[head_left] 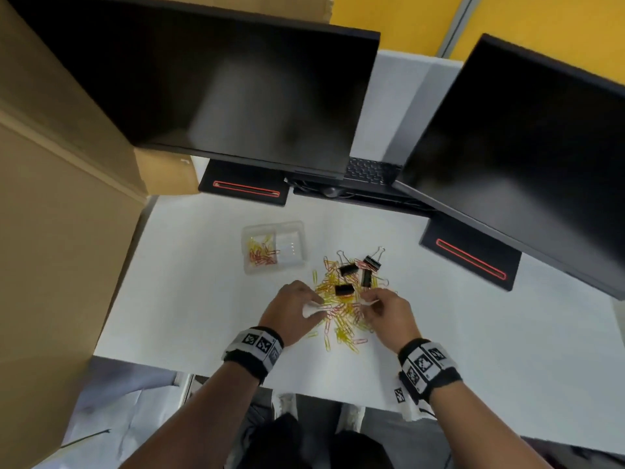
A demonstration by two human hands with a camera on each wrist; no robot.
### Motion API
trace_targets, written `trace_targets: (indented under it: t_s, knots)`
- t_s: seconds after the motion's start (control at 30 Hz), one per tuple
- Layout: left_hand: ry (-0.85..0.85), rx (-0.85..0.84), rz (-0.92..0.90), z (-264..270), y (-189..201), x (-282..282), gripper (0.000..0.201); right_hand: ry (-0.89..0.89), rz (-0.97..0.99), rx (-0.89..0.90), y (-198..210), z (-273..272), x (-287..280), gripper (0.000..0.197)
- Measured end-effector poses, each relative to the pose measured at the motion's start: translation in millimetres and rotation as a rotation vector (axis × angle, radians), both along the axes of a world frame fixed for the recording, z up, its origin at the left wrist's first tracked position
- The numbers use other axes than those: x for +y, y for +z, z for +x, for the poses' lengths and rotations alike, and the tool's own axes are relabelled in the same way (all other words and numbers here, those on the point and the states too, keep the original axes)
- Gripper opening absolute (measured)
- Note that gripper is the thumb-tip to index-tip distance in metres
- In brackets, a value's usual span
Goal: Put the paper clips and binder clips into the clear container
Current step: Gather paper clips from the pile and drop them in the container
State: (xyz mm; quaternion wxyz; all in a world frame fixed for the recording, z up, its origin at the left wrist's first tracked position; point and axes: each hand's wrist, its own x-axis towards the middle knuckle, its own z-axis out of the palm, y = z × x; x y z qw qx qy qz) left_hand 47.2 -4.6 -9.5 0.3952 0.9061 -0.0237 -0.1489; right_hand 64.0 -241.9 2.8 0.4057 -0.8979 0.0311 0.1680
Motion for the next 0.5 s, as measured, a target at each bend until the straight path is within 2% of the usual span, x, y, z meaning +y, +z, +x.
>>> trace_targets:
  t_s: [0.07, 0.17, 0.33, 0.4, 0.5]
  knots:
    - [-0.085, 0.034, 0.059, -8.0, -4.3, -12.9, 0.037, 0.072, -0.065, -0.018, -6.9, -14.5, -9.8, 0.024]
    - [-0.112, 0.073, 0.108, -12.4, -6.3, -26.4, 0.054, 0.202, -0.159, -0.081, -15.2, -25.3, -14.0, 0.029]
    - [-0.161, 0.086, 0.209, -10.7, -13.6, -43.9, 0.077, 0.238, -0.261, -0.012, -25.7, -25.3, -10.6, 0.052]
    - [-0.163, 0.082, 0.247, -8.8, -17.0, -47.4, 0.075, 0.27, -0.318, -0.015, -28.9, -22.7, -7.9, 0.057]
    - [-0.133, 0.042, 0.265, -5.6, -20.6, -50.7, 0.059, 0.318, -0.404, -0.055, -28.5, -18.8, -3.6, 0.04]
